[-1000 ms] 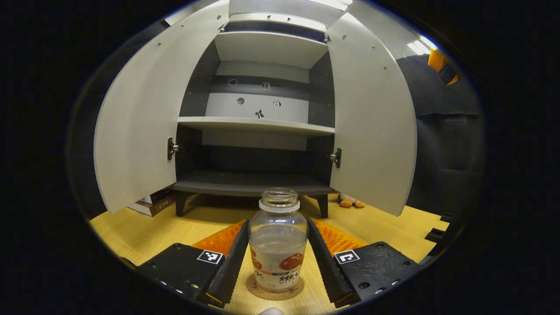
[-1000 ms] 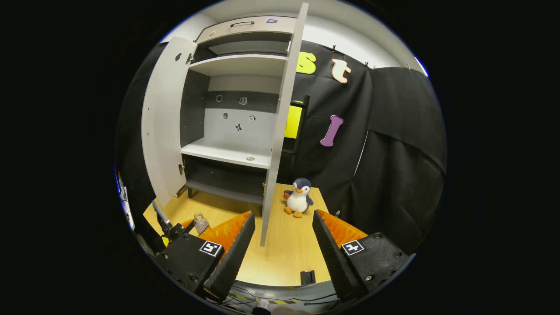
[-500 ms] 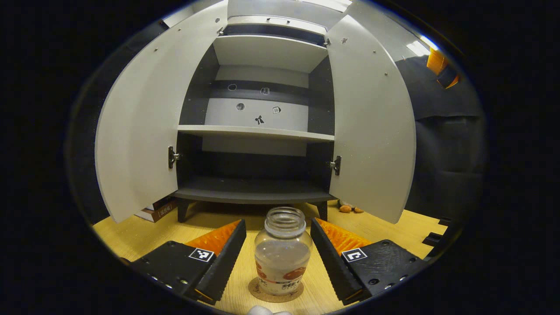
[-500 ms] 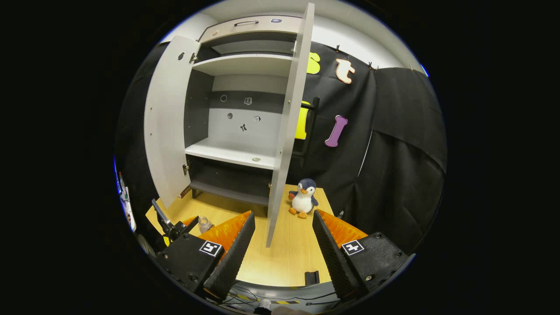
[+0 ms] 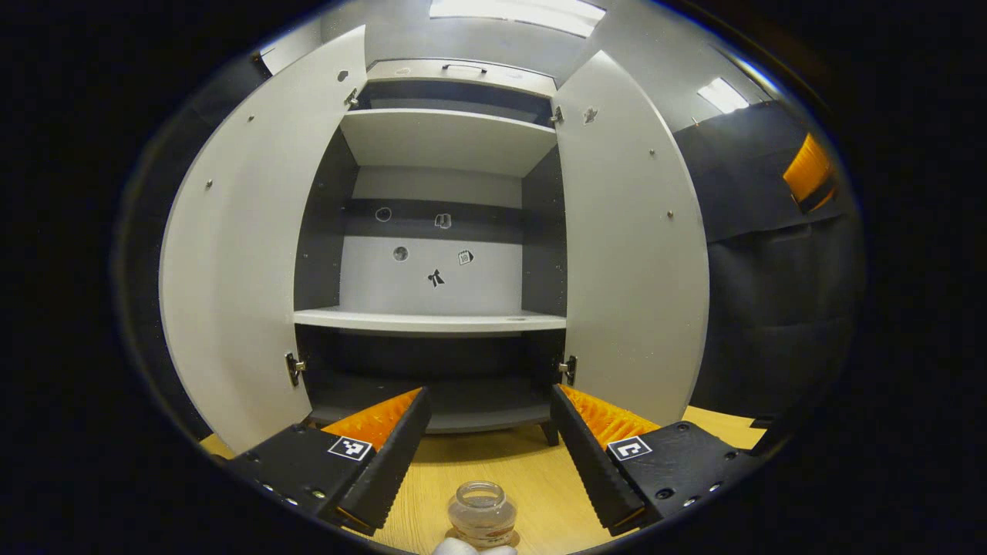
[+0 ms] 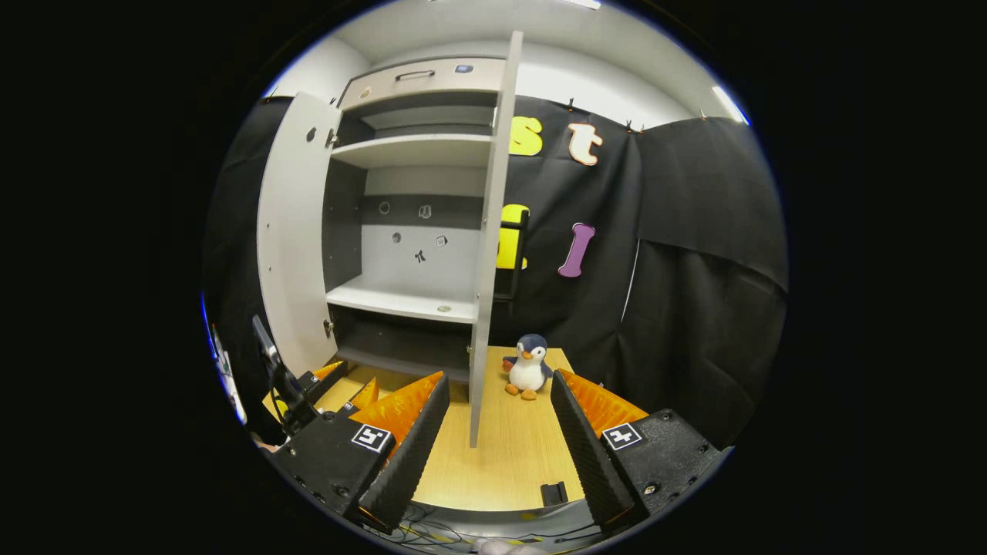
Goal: Grasp the bottle in the cabinet with the left hand and place it on the coaster, then close the right door with the right hand and the left door with the left hand.
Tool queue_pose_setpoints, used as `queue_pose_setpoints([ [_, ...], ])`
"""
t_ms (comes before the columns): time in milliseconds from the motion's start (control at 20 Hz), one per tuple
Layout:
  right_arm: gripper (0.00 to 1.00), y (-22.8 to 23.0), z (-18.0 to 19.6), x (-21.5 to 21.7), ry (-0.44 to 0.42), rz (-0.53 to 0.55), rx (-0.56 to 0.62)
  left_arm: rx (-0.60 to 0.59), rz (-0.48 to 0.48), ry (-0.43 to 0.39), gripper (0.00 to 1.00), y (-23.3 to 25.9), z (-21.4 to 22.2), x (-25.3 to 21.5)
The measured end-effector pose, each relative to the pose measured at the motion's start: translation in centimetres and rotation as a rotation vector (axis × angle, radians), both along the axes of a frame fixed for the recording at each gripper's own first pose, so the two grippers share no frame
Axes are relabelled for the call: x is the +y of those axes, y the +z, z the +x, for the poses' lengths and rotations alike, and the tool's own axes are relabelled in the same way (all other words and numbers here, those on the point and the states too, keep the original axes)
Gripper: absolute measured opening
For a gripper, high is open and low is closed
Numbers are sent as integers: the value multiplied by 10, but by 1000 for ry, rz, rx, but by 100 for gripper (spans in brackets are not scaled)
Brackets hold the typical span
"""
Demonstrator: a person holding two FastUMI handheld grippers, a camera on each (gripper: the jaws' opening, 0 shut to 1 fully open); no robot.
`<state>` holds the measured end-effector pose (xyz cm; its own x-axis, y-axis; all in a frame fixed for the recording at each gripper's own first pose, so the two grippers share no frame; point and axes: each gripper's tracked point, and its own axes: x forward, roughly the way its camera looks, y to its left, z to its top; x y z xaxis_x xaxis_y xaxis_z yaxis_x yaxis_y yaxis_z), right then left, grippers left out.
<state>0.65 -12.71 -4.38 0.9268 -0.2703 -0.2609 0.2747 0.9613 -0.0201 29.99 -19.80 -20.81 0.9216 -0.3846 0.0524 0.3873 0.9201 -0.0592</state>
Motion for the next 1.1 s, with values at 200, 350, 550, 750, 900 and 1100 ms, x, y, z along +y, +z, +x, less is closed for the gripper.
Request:
queue_pose_setpoints([
  [200, 82, 6, -7, 6, 9, 37, -48, 11, -30, 19, 99, 59, -21, 16],
  [350, 82, 12, -11, 11, 25, 50, -81, -15, -15, 47, 95, 104, -38, 44],
  [550, 82, 21, -18, 14, 34, 52, -133, -1, 33, 133, 95, 133, -67, 105],
  [750, 82, 31, -22, 25, 56, 35, -175, 35, 87, 230, 99, 141, -99, 162],
  [900, 82, 33, -20, 37, 81, 44, -188, 33, 103, 282, 95, 151, -121, 189],
  [1100, 82, 34, -15, 51, 120, 52, -184, 34, 78, 311, 95, 162, -142, 204],
])
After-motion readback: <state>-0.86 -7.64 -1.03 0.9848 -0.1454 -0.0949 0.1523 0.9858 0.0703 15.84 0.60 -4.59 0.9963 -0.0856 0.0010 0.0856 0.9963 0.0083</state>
